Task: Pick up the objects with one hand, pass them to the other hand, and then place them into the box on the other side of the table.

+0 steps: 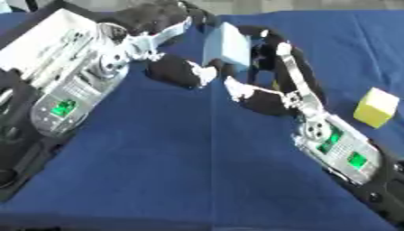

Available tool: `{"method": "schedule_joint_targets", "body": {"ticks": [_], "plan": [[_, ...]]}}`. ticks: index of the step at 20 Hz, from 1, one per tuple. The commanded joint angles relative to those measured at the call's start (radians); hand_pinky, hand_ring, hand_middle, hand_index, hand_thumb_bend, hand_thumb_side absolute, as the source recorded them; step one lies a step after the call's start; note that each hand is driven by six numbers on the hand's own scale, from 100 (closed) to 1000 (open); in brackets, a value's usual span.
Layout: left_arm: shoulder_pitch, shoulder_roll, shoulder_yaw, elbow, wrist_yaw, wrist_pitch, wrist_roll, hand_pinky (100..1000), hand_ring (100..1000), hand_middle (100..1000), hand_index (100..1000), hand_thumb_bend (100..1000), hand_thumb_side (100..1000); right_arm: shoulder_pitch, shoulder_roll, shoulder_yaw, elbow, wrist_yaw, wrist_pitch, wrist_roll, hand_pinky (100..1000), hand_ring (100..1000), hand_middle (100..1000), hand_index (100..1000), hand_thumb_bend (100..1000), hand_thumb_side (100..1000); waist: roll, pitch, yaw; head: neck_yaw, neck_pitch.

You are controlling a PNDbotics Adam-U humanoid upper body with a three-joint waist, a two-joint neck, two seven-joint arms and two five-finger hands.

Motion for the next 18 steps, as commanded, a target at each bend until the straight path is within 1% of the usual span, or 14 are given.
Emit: {"method": "schedule_joint_targets", "body": {"ticks": [1,5,9,13,18], "plan": [[-0.019,-0.005,0.005,-0.002,-0.008,-0.004,0.007,1000,890,795,951,273,643,-0.019,-0.009,0.006,-0.019,0.007,-0.005,0.007,280,502,674,529,100,100,-0.001,-0.012,0.002,0.003,0.001],[-0.017,-0.007,0.004,0.000,-0.009,-0.005,0.014,997,887,792,942,267,632,-0.019,-0.008,0.008,-0.019,0.007,-0.005,0.009,279,501,673,528,100,100,-0.002,-0.012,0.000,0.003,0.002],[-0.016,-0.009,0.003,0.004,-0.012,-0.006,0.017,998,888,793,943,271,640,-0.019,-0.007,0.008,-0.019,0.005,-0.005,0.009,278,501,673,527,100,100,-0.001,-0.012,-0.001,0.003,0.001],[-0.017,-0.009,0.004,0.006,-0.020,-0.008,0.016,1000,892,799,949,297,641,-0.020,-0.007,0.009,-0.019,0.004,-0.007,0.009,277,500,672,526,100,100,-0.001,-0.012,-0.002,0.003,0.000],[-0.016,-0.010,0.002,0.007,-0.006,-0.021,0.002,1000,891,794,939,261,663,-0.020,-0.007,0.009,-0.019,0.002,-0.009,0.013,274,499,671,525,100,100,0.000,-0.012,-0.003,0.003,0.002]]}}
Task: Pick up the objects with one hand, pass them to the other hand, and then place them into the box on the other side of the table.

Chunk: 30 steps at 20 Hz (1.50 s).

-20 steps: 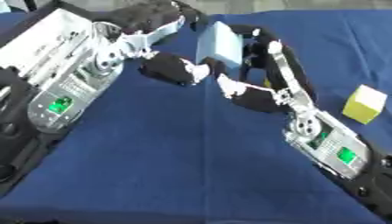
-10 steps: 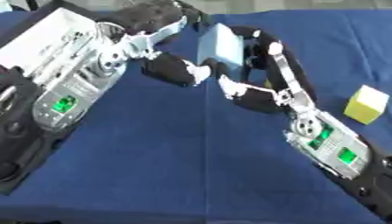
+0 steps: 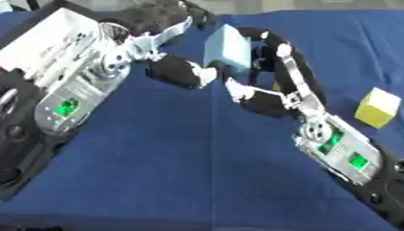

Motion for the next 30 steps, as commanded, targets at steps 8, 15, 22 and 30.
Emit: {"method": "schedule_joint_targets", "body": {"ticks": [8,15,22,30], "plan": [[-0.016,-0.009,-0.001,-0.006,0.022,-0.030,-0.037,1000,892,794,923,231,538,-0.020,-0.007,0.007,-0.022,0.000,-0.012,0.023,271,498,671,524,100,100,0.000,-0.014,-0.002,0.000,0.004],[-0.014,-0.010,-0.001,-0.004,0.034,-0.035,-0.047,999,885,788,907,208,374,-0.020,-0.007,0.008,-0.022,-0.009,-0.016,0.045,263,495,668,521,100,100,0.000,-0.013,-0.004,-0.001,0.002],[-0.011,-0.012,0.001,0.003,0.048,-0.016,-0.026,968,846,724,849,117,274,-0.021,-0.008,0.008,-0.022,-0.010,-0.014,0.051,261,495,669,522,100,100,0.001,-0.012,-0.005,-0.001,0.005],[-0.012,-0.010,0.005,-0.007,0.104,0.018,0.062,877,688,483,606,100,257,-0.020,-0.011,0.007,-0.022,0.002,-0.006,0.052,276,509,687,534,100,100,-0.001,-0.014,-0.001,0.000,0.009]]}}
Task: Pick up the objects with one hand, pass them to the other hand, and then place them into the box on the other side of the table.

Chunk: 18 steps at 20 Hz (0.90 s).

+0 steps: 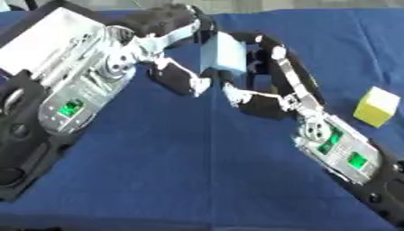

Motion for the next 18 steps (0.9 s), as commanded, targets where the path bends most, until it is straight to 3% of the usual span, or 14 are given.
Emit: {"method": "schedule_joint_targets", "body": {"ticks": [1,4,14,18], "plan": [[-0.014,0.007,0.008,-0.006,0.027,0.015,0.042,857,658,455,574,100,255,-0.015,-0.009,0.003,-0.028,0.009,0.001,0.005,280,512,691,537,100,100,-0.002,-0.017,0.002,0.000,0.006],[-0.014,0.007,0.006,-0.004,0.057,0.030,0.069,814,609,404,522,100,252,-0.015,-0.011,0.003,-0.028,0.018,0.003,0.015,291,522,701,546,135,100,-0.002,-0.017,0.004,0.000,0.007],[-0.014,0.007,0.002,0.015,0.073,0.054,0.125,757,558,339,446,100,249,-0.015,-0.015,-0.004,-0.028,0.065,0.022,0.050,336,567,754,597,395,100,-0.001,-0.020,0.005,0.001,0.007],[-0.014,0.006,0.001,0.023,0.057,0.047,0.130,749,551,327,433,100,250,-0.014,-0.015,-0.006,-0.028,0.088,0.033,0.069,367,600,784,625,430,100,-0.001,-0.020,0.004,0.002,0.007]]}}
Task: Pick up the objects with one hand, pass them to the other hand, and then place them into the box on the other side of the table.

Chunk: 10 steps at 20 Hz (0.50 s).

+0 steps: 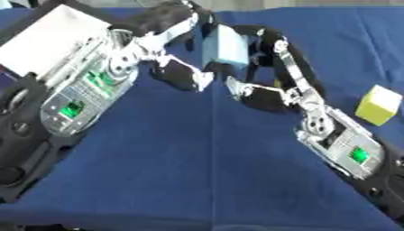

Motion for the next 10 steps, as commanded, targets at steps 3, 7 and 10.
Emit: {"method": "schedule_joint_targets", "body": {"ticks": [3,7,10], "plan": [[-0.021,0.006,0.021,0.007,-0.023,-0.005,0.012,747,550,324,423,100,250,-0.010,-0.012,0.010,-0.028,0.039,0.009,0.031,391,627,809,651,454,101,0.000,-0.019,-0.001,0.001,0.003],[-0.020,0.007,0.020,0.011,-0.036,-0.014,0.008,745,548,319,413,100,251,-0.010,-0.011,0.007,-0.028,0.065,0.023,0.049,412,660,847,689,493,144,0.000,-0.019,-0.001,0.002,0.003],[-0.020,0.007,0.021,0.014,-0.045,-0.018,0.005,743,547,315,407,100,252,-0.009,-0.011,0.004,-0.028,0.082,0.033,0.057,425,681,873,723,519,172,0.000,-0.019,-0.002,0.002,0.004]]}}
